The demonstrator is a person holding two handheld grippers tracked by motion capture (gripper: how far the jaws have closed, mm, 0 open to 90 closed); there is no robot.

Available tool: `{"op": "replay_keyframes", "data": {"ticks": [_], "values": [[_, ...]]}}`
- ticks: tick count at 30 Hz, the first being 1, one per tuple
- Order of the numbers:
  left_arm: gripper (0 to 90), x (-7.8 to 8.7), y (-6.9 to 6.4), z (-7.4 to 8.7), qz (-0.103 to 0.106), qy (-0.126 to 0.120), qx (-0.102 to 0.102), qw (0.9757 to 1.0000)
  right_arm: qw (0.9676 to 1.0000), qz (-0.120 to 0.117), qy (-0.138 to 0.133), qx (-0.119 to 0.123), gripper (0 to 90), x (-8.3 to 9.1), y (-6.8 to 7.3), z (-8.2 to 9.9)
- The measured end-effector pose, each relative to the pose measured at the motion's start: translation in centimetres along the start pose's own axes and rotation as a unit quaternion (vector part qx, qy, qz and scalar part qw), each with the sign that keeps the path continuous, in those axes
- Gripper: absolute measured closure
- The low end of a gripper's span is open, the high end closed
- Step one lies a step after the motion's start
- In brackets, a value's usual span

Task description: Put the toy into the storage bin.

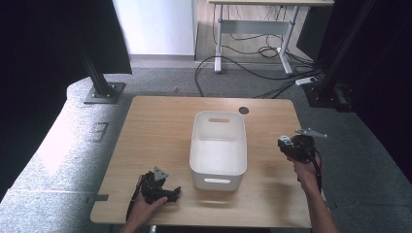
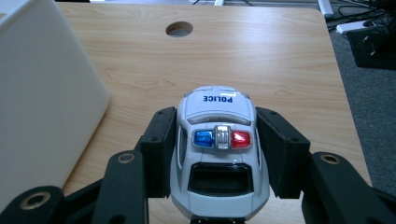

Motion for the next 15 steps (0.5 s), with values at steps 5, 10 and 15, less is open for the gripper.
{"op": "replay_keyframes", "data": {"ticks": [5,10,15], "values": [[0.0,0.0,0.0,0.0,0.0,0.0,0.0,1.0,1.0,-0.004,-0.005,0.001,50.4,0.1,0.9,-0.7],[0.0,0.0,0.0,0.0,0.0,0.0,0.0,1.0,0.9999,-0.01,-0.01,0.003,50.4,0.3,1.7,-1.5],[0.0,0.0,0.0,0.0,0.0,0.0,0.0,1.0,0.9998,-0.015,-0.013,0.003,50.4,0.6,2.3,-2.0]]}}
Point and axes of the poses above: each handheld gripper's, and its own axes: x roughly backward along the jaws, z roughly out of its underside, y roughly to its left, the point moved 9 cm from there along -x, roughly forward along the jaws, and after that the axes turned 12 degrees about -y, right-handed, at the moved point
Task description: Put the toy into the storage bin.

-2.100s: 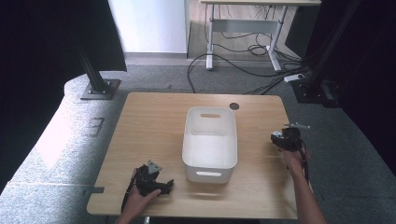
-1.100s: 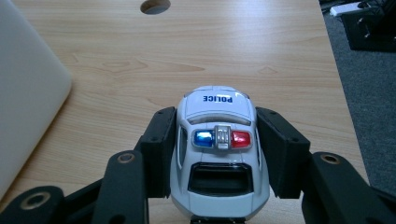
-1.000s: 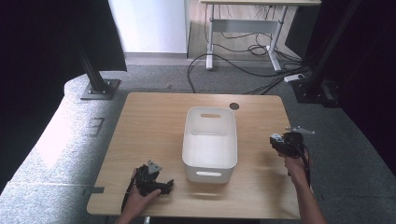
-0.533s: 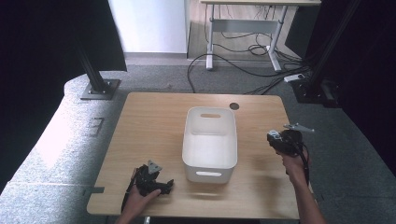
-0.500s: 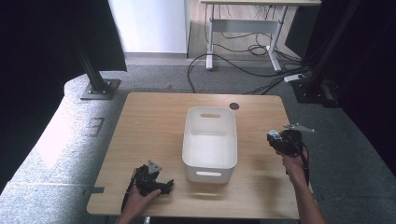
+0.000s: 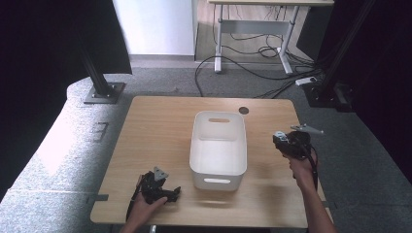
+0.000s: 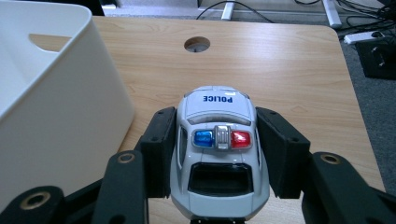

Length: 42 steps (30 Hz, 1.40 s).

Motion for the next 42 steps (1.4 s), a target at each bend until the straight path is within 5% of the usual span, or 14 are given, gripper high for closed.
{"op": "replay_keyframes", "data": {"ticks": [21,42], "values": [[0.0,0.0,0.0,0.0,0.001,0.001,-0.001,1.0,0.9997,-0.019,-0.011,0.007,50.4,0.4,2.2,-1.4],[0.0,0.0,0.0,0.0,0.001,0.001,-0.001,1.0,0.9984,-0.047,-0.025,0.019,50.4,0.4,6.4,-3.8]]}}
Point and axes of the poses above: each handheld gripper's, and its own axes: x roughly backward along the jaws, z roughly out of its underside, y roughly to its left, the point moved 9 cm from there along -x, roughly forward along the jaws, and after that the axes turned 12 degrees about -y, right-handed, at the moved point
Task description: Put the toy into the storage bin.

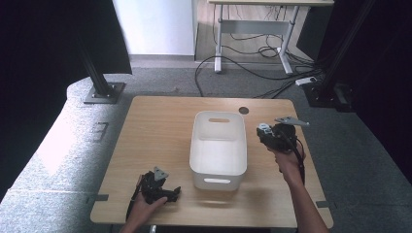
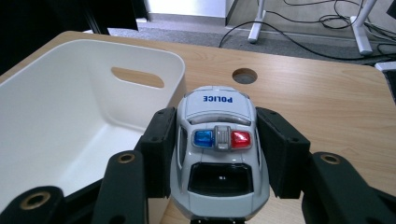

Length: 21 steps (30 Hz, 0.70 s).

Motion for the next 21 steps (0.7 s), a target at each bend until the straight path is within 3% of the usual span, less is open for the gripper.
{"op": "replay_keyframes", "data": {"ticks": [21], "values": [[0.0,0.0,0.0,0.0,0.0,0.0,0.0,1.0,0.9999,-0.014,-0.003,0.004,50.4,-0.6,2.2,-1.1]]}}
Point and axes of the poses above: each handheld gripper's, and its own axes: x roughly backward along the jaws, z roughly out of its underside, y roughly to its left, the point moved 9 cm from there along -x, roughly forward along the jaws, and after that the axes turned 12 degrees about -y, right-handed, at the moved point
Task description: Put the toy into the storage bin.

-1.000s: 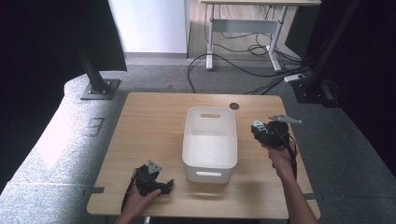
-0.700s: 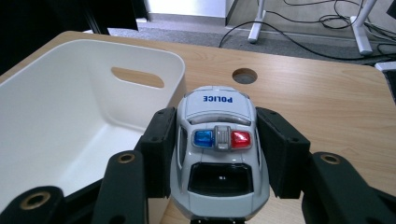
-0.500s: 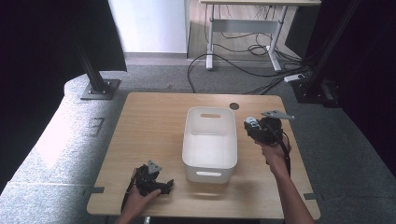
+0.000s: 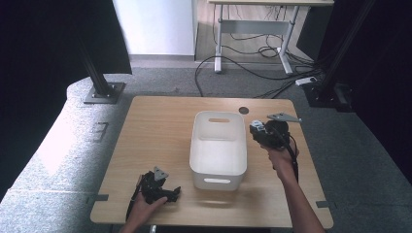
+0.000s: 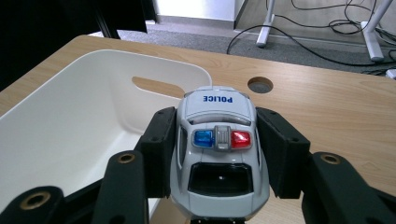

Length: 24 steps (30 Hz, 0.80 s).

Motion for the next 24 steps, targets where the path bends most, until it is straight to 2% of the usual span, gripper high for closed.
{"op": "replay_keyframes", "data": {"ticks": [24], "values": [[0.0,0.0,0.0,0.0,0.0,0.0,0.0,1.0,0.9998,-0.016,-0.004,0.007,50.4,-1.0,2.8,-1.5]]}}
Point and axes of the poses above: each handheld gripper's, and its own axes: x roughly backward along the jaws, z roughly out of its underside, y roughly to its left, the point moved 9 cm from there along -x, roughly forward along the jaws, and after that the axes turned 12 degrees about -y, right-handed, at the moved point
